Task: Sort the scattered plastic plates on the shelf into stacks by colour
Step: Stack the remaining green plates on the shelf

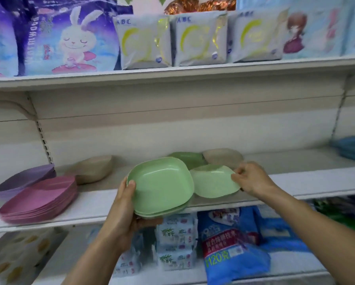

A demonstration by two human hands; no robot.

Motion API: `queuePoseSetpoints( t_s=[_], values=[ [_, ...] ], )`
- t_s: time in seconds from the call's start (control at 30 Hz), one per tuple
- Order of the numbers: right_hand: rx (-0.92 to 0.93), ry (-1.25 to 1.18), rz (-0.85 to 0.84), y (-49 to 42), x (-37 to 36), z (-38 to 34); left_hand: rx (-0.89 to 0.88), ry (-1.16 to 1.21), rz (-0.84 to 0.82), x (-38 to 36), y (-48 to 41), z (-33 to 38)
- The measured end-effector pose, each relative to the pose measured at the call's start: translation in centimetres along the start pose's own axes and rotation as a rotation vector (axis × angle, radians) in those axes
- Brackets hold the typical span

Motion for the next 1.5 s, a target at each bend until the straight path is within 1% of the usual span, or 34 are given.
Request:
queuePoseSetpoints(
  t_s=[0.1, 0.27, 0.37, 0.47, 0.63, 0.73, 0.83, 0.9, 1.07, 1.13, 1.23, 1.37, 1.5],
  values=[
    [-0.011, 0.059, 0.055, -0.1, 4.7, 4.1, -0.003, 0.016, -0.035, -6.0, -0.2, -1.2],
    [-0.019, 0.05, 0.094, -0.7, 14.0, 11.3, 0.022, 0.086, -0.075, -17.2, 0.6, -3.2],
    [-0.049, 0.065, 0.13, -1.4, 19.6, 15.8, 0.051, 0.121, -0.095, -23.7, 1.6, -4.4],
    [-0.104, 0.065, 0.185, -1.9, 24.9, 20.5, 0.071, 0.108, -0.134, -29.7, 2.4, -5.3],
    [-0.275, 0.005, 0.415, -2.2, 34.0, 27.7, 0.098, 0.094, -0.241, -38.3, 3.5, -6.0],
    [-0.35, -0.113, 0.526, -2.1, 37.8, 31.4, 0.119, 0.079, -0.306, -42.0, 3.9, -6.1],
    [-0.45, -0.24, 0.611, -1.9, 40.0, 33.9, 0.121, 0.077, -0.325, -44.4, 4.3, -6.1],
    [-0.498, -0.267, 0.632, -2.1, 40.7, 35.2, 0.122, 0.075, -0.322, -45.4, 4.5, -6.2],
    [-0.594, -0.298, 0.572, -3.8, 40.8, 38.4, 0.133, 0.053, -0.308, -46.6, 4.5, -6.5],
    [-0.6, -0.3, 0.559, -4.3, 40.8, 39.3, 0.131, 0.057, -0.304, -46.7, 4.5, -6.6],
    [-0.555, -0.264, 0.564, -4.7, 41.0, 40.2, 0.126, 0.06, -0.295, -46.9, 4.5, -6.6],
    [-0.526, -0.141, 0.491, -4.1, 40.5, 39.1, 0.121, 0.067, -0.29, -46.7, 4.8, -6.8],
    [-0.344, -0.042, 0.496, -3.4, 38.2, 34.7, 0.11, 0.065, -0.274, -45.4, 4.6, -6.8]
  ],
)
Point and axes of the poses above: each hand's wrist, its own y-axis away from the middle knuckle, its own x-axis out of the back of the hand, z = x × y, the point moved 2 cm from there along -y, towards the middle knuckle, and after that the axes turned 6 degrees about -y, right-handed, at the moved point
